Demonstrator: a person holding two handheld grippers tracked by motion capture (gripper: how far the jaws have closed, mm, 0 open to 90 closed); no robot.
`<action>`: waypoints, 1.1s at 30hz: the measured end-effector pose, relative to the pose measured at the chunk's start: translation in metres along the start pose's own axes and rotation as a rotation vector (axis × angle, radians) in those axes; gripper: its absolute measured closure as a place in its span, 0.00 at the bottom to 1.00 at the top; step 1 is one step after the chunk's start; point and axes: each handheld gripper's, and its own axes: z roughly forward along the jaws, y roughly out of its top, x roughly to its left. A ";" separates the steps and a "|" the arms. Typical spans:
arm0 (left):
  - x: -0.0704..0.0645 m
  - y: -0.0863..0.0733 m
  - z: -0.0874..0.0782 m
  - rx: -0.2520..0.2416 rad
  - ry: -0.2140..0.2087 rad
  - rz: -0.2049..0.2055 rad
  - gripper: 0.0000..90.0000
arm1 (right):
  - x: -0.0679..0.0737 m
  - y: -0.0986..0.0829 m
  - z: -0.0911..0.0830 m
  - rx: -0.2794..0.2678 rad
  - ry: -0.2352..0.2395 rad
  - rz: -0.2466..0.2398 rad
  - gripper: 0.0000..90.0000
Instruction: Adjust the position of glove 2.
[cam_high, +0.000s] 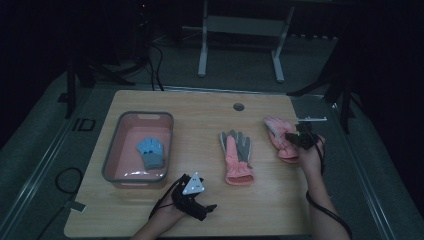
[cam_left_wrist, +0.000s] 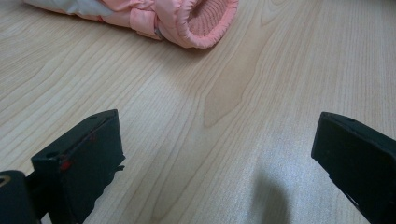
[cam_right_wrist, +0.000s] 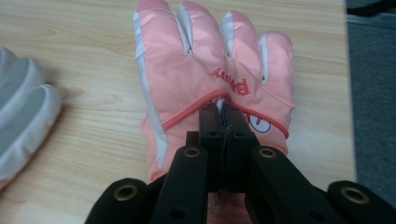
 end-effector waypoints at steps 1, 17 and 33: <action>0.000 0.000 0.000 -0.001 0.000 0.001 0.03 | 0.002 0.000 -0.005 -0.006 -0.010 0.010 0.98; 0.000 0.001 0.000 0.002 0.005 0.005 0.03 | 0.036 -0.032 -0.080 -0.085 -0.099 0.084 0.98; 0.000 0.000 0.000 -0.004 -0.008 0.000 0.03 | 0.059 -0.070 -0.031 0.001 -0.133 0.098 0.92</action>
